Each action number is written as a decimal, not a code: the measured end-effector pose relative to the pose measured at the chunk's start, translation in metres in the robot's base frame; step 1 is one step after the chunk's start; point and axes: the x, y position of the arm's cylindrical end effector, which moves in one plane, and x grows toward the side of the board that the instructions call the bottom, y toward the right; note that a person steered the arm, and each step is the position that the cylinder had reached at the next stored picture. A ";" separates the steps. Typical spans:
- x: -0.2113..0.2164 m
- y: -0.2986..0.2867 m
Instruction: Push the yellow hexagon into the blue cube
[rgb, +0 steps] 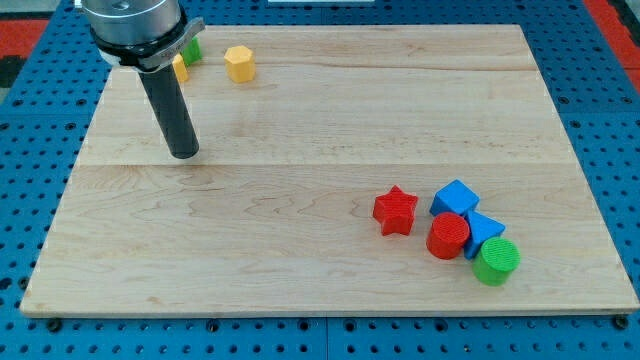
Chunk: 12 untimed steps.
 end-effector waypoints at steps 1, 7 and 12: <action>0.000 0.000; -0.170 0.050; 0.009 0.245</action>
